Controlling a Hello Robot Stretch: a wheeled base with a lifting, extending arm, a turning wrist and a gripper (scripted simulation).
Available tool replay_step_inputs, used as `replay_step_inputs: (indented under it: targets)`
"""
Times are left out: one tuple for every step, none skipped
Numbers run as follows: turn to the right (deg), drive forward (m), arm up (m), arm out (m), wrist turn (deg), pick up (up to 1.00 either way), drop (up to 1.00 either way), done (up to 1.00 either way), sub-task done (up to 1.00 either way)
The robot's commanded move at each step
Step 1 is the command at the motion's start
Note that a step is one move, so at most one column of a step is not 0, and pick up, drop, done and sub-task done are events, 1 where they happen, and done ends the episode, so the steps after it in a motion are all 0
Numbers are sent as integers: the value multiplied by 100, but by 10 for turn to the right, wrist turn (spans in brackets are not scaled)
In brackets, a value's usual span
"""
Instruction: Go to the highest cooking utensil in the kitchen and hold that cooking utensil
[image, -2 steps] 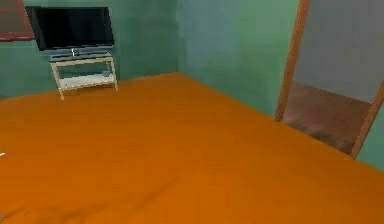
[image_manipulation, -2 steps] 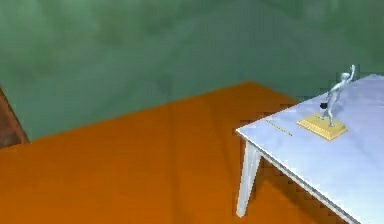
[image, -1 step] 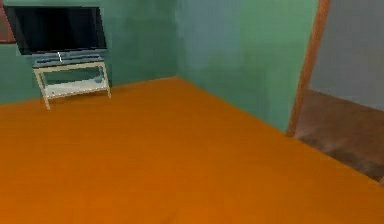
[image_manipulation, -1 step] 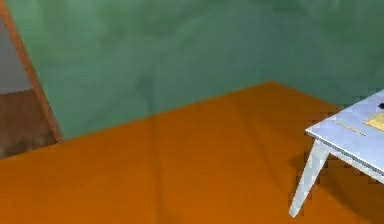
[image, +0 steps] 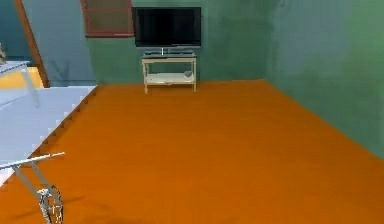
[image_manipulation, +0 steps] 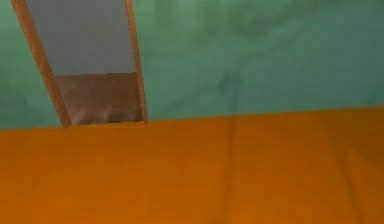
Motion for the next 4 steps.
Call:
replay_step_inputs:
  targets:
    - [0,5,0,0,0,0,0,0,0]
    - [-60,0,0,0,0,0,0,0,0]
    - [0,100,0,0,0,0,0,0,0]
    - [-30,0,0,0,0,0,0,0,0]
